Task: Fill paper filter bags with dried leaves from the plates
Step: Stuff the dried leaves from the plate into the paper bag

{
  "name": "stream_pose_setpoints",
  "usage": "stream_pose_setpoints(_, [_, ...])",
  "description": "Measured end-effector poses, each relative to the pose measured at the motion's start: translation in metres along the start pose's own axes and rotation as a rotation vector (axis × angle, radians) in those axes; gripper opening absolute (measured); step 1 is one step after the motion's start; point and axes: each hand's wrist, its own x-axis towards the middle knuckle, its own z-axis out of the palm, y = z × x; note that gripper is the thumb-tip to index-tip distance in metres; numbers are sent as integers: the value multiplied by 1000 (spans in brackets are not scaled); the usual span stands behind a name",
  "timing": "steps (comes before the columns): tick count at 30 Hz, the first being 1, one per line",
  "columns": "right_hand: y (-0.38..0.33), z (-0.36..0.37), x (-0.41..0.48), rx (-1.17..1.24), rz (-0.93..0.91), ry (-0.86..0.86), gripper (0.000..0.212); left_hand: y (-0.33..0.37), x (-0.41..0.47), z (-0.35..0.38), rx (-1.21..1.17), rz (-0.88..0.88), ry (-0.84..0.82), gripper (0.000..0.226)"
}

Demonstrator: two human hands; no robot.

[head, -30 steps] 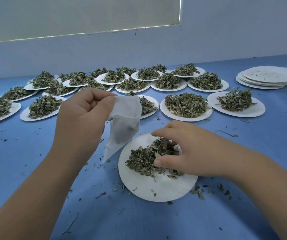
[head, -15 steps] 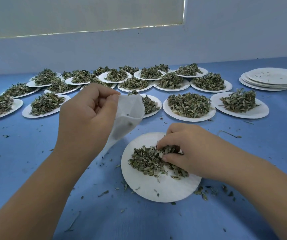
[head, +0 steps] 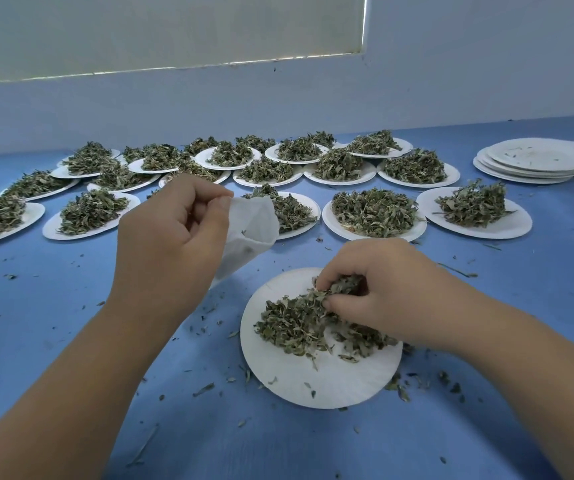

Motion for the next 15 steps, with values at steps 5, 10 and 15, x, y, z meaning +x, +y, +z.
stream_pose_setpoints(5, [4,-10,0,208,47,63,9,-3,-1,3,26,9,-24,10])
stream_pose_setpoints(10, [6,-17,1,411,28,64,5,-4,-5,10,42,21,-66,11])
stream_pose_setpoints(15, [3,-24,-2,627,-37,-24,13,0,-9,15,95,57,-139,11])
